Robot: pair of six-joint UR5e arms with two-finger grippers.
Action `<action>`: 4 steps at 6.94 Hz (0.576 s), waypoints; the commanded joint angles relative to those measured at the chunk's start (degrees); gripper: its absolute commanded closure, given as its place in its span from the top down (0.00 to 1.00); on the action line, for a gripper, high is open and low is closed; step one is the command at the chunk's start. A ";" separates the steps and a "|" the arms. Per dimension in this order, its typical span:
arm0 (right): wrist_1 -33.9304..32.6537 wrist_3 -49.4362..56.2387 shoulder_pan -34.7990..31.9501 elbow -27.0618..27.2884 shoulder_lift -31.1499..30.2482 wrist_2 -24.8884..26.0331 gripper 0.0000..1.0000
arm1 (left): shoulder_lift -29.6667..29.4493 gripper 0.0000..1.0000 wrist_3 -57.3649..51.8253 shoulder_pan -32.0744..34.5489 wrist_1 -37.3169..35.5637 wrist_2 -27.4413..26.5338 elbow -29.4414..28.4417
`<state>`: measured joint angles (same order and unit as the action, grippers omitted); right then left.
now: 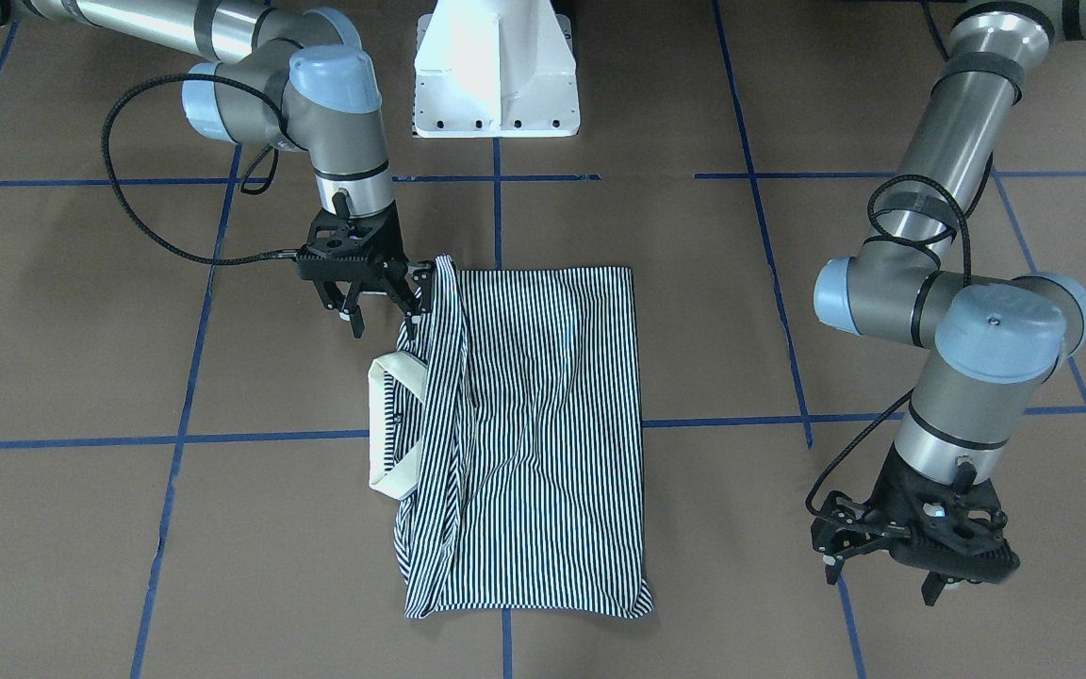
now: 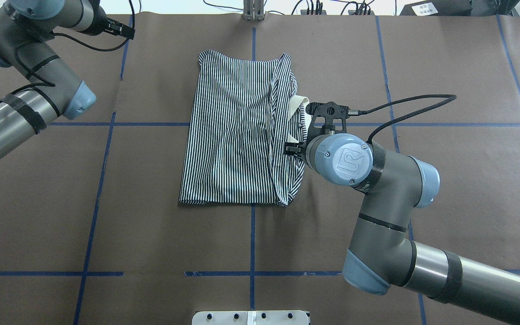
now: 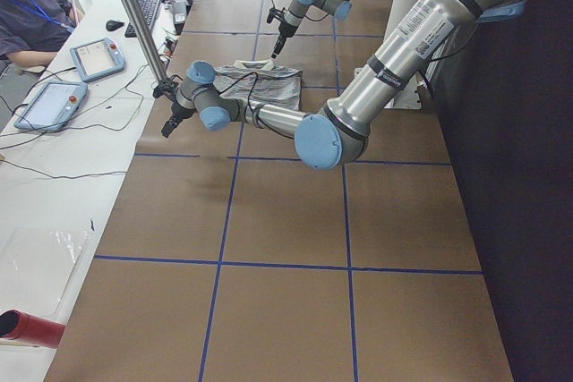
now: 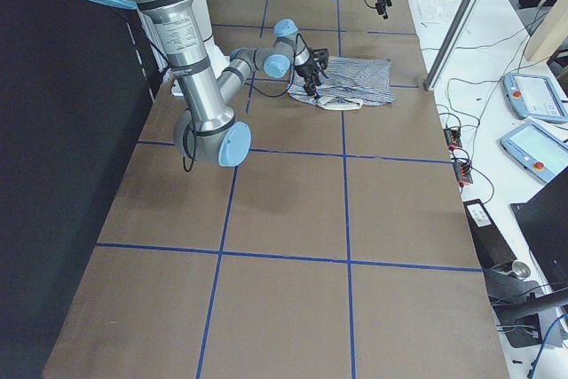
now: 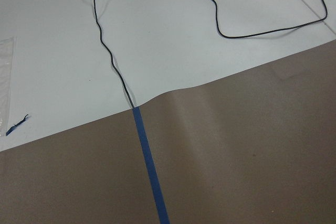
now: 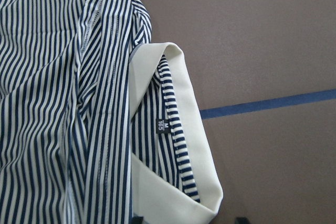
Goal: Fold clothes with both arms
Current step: 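Drag the collar with the right gripper to turn the shirt lengthwise, then release the collar and move the right gripper toward the shirt's near corner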
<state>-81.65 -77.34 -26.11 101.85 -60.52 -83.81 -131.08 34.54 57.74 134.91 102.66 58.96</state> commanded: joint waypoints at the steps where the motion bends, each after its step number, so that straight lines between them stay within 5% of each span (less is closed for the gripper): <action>1: -3.78 6.11 5.42 2.39 0.40 3.27 0.99 | 0.03 1.00 0.00 -0.08 -0.09 0.00 -0.08; 2: -3.78 11.20 9.11 1.78 0.49 8.00 0.86 | -0.05 1.00 0.09 -0.08 -0.09 0.09 0.01; 4: -3.44 17.04 12.38 0.99 0.40 11.46 0.76 | -0.05 1.00 0.09 -0.08 -0.09 0.09 0.01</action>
<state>-85.31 -63.29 -15.94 103.44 -60.15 -74.71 -131.12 34.62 57.66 134.83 102.73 58.96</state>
